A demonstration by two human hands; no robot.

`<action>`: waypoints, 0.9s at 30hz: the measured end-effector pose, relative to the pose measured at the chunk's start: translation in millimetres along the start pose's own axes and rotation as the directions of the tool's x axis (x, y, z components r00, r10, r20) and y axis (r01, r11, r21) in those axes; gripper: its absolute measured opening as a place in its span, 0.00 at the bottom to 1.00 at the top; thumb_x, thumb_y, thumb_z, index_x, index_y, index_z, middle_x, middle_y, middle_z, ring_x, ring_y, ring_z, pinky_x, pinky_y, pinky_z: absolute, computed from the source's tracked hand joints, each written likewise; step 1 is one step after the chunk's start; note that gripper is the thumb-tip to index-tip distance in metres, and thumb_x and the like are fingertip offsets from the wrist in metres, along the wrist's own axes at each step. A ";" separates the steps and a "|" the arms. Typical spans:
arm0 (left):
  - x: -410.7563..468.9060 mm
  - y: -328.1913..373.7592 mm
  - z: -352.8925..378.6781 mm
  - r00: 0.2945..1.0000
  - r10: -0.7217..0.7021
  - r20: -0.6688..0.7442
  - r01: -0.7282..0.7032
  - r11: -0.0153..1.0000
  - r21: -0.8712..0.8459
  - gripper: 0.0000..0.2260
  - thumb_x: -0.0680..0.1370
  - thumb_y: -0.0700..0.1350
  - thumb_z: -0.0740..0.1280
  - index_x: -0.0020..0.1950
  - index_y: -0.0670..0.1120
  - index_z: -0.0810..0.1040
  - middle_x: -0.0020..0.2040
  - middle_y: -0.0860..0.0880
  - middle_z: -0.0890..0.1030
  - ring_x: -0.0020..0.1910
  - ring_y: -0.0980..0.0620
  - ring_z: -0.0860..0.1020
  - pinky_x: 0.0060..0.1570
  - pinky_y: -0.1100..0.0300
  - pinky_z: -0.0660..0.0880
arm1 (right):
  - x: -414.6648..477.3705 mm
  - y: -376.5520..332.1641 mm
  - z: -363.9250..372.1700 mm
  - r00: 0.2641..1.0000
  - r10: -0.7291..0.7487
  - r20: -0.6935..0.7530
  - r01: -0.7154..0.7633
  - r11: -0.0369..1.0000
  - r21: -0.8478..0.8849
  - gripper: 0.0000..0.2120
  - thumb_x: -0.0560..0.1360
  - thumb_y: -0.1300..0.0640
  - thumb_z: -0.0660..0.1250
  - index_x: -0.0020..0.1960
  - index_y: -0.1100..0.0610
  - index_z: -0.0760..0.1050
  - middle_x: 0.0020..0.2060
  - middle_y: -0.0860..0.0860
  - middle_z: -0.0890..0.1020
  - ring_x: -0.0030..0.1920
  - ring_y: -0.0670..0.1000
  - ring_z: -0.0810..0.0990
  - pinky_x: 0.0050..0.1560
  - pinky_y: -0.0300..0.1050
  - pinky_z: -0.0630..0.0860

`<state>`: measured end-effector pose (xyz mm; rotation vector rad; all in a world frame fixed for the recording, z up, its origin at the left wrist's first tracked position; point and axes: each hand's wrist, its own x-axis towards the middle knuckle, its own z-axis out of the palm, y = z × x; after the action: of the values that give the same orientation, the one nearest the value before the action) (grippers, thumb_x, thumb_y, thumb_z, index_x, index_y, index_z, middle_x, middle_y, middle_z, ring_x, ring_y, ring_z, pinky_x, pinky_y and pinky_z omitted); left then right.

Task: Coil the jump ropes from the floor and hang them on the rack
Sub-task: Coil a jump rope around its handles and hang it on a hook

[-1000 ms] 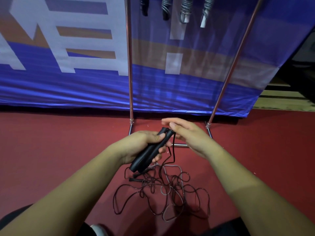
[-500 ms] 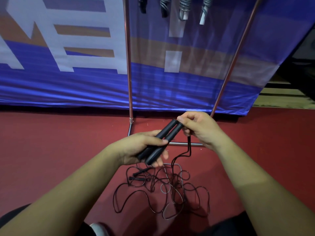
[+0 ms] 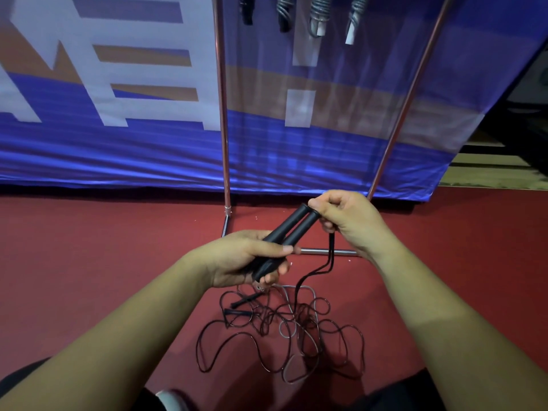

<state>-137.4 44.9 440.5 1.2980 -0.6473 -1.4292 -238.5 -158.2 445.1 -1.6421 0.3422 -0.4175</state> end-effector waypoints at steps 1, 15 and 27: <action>1.4 -0.8 1.6 1.000 0.016 -0.022 -0.015 0.999 0.034 0.18 0.74 0.43 0.71 0.60 0.37 0.74 0.35 0.45 0.76 0.27 0.51 0.71 0.30 0.59 0.68 | -0.3 0.0 0.4 1.000 -0.006 -0.004 0.006 1.000 -0.004 0.08 0.75 0.57 0.72 0.38 0.54 0.81 0.30 0.57 0.70 0.29 0.50 0.66 0.31 0.44 0.64; 2.9 27.2 -10.8 0.785 0.324 -0.528 -0.545 0.767 -0.339 0.03 0.77 0.35 0.65 0.45 0.42 0.73 0.34 0.45 0.76 0.32 0.50 0.80 0.33 0.60 0.79 | -14.7 4.0 31.9 0.946 0.160 0.282 -0.117 0.980 -0.162 0.09 0.81 0.61 0.63 0.54 0.66 0.77 0.34 0.53 0.78 0.37 0.53 0.81 0.45 0.44 0.77; 0.3 32.2 -26.6 0.728 0.309 -0.611 -0.646 0.608 -0.462 0.06 0.82 0.41 0.62 0.57 0.46 0.68 0.55 0.38 0.84 0.53 0.43 0.84 0.45 0.53 0.82 | -26.4 3.6 67.1 0.966 0.143 0.215 -0.122 0.986 -0.110 0.10 0.84 0.57 0.59 0.51 0.64 0.71 0.28 0.52 0.71 0.23 0.47 0.64 0.28 0.41 0.61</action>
<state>-101.8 41.5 462.1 0.7469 -0.1032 -0.6935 -230.9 -87.3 433.6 -1.7288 0.3054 -0.1155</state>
